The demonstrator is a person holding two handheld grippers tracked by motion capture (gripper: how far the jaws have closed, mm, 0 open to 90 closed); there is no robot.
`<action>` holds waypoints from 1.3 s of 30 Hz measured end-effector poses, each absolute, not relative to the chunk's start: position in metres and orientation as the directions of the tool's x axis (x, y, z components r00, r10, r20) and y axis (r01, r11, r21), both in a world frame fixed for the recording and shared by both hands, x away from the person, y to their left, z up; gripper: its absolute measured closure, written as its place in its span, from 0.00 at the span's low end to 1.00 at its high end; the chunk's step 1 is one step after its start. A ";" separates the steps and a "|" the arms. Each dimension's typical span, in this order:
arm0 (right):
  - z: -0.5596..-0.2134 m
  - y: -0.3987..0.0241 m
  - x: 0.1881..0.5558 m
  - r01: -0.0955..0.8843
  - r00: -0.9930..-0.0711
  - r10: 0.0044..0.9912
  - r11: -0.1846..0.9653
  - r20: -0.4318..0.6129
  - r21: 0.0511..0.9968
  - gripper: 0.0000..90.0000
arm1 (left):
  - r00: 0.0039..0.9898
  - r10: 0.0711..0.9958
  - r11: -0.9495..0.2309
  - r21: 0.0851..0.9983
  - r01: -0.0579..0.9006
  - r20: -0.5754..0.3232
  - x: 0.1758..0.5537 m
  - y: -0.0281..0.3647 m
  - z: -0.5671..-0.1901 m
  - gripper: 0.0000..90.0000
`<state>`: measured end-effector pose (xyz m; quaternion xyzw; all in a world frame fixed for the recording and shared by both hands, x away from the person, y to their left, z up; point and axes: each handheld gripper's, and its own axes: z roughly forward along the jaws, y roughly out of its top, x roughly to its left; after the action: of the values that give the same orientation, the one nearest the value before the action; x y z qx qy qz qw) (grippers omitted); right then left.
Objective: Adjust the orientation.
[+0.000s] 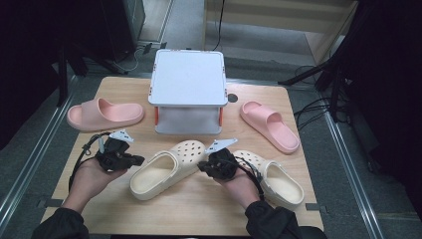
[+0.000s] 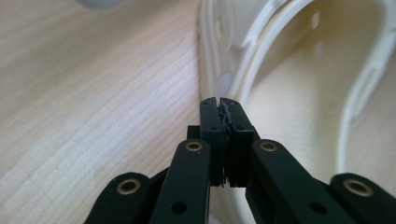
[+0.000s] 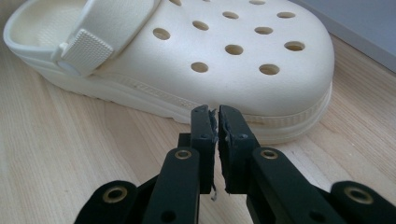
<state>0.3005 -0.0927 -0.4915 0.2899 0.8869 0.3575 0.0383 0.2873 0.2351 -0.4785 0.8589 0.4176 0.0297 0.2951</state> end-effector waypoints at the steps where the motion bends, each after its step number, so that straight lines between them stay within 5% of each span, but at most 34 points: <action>1: -0.492 -0.092 0.301 0.482 -0.832 0.538 0.577 0.138 0.659 0.95 | 0.644 0.740 -0.479 0.519 0.708 -0.196 0.288 0.235 -0.482 0.98; 39: -0.494 -0.066 0.337 0.513 -0.794 0.597 0.557 0.115 0.653 0.93 | 0.680 0.657 -0.482 0.513 0.710 -0.324 0.254 0.211 -0.497 0.99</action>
<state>0.3366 -0.0657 -0.4941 0.3152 0.8804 0.3492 0.0600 0.2540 0.2106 -0.4975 0.8598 0.3977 -0.0415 0.3176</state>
